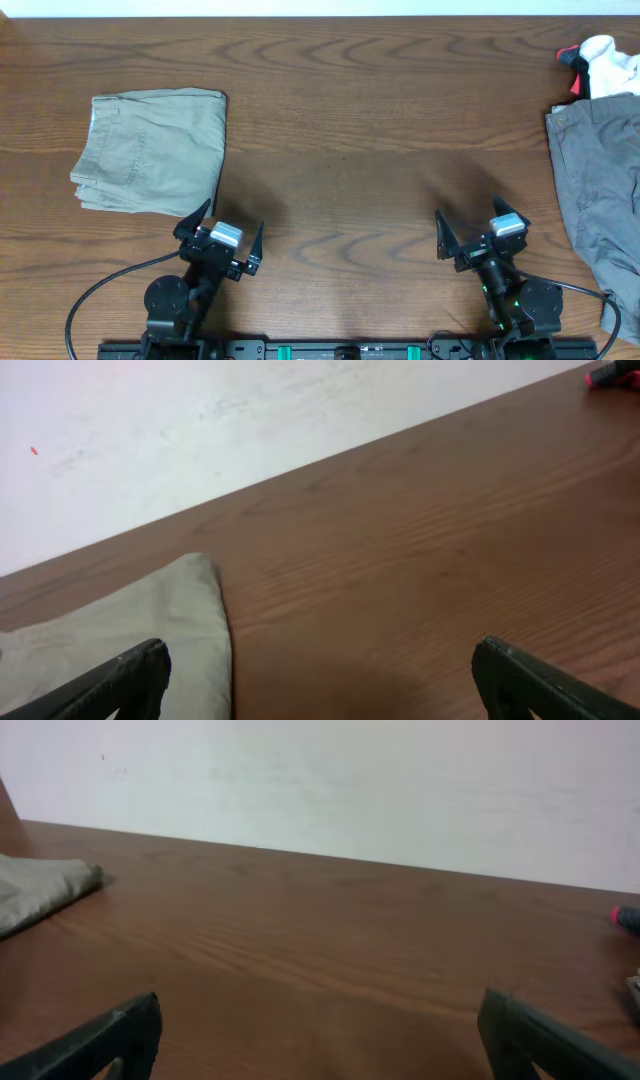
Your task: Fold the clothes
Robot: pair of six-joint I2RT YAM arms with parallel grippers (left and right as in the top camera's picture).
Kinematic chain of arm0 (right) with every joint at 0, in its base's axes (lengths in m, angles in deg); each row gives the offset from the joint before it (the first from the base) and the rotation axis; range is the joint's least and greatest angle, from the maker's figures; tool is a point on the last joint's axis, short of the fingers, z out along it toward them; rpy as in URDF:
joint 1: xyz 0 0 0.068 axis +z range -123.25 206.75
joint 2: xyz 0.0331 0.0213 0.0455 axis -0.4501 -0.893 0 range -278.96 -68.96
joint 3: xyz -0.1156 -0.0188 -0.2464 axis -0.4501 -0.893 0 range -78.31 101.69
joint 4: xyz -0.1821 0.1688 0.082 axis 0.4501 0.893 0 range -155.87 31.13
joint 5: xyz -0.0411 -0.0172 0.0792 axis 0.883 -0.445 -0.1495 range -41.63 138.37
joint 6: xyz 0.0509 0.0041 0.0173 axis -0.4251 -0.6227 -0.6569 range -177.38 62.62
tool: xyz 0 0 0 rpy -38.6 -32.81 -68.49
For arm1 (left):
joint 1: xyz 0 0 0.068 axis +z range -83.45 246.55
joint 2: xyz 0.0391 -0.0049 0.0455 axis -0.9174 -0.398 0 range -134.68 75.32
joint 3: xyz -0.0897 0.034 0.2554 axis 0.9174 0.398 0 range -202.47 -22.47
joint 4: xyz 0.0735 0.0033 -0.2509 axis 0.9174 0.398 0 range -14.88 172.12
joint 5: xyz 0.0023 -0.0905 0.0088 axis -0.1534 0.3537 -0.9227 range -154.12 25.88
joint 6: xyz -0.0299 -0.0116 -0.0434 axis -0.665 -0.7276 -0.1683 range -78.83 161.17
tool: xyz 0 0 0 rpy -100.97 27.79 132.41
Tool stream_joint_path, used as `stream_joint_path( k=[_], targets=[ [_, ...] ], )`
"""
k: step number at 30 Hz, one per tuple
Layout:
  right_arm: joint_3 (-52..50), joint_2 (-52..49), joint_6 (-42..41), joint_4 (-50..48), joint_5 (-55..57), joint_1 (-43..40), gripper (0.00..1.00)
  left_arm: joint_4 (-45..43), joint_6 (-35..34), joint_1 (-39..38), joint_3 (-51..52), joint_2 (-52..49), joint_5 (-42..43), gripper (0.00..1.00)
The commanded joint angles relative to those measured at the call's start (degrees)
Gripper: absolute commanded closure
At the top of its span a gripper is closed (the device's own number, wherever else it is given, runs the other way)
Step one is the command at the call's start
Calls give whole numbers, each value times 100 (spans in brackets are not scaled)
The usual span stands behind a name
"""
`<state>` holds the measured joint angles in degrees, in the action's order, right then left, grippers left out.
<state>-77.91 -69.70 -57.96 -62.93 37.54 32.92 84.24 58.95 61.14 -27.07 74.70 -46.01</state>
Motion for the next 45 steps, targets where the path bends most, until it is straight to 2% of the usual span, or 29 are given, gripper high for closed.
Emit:
stream_joint_path(
  k=[1, 30, 35, 39, 43, 45],
  targets=[
    [-9, 7, 66, 28, -11, -33, 1, 39, -92, -9, 149, 39, 87, 2],
    [-9, 7, 50, 24, -33, -33, 1, -44, -92, -9, 149, 39, 92, 2],
    [-9, 7, 22, -42, -911, -22, 1, 11, -142, -9, 149, 39, 98, 2],
    [-9, 7, -72, -151, -1307, -22, 1, 15, -1043, -9, 149, 28, 94, 2],
    [-9, 7, -1143, -752, -1370, -22, 1, -68, -1974, -9, 55, 28, 98, 2],
    [-7, 7, -1458, -1058, -1561, -22, 1, -70, -2227, -9, -170, 28, 96, 2]
  ],
)
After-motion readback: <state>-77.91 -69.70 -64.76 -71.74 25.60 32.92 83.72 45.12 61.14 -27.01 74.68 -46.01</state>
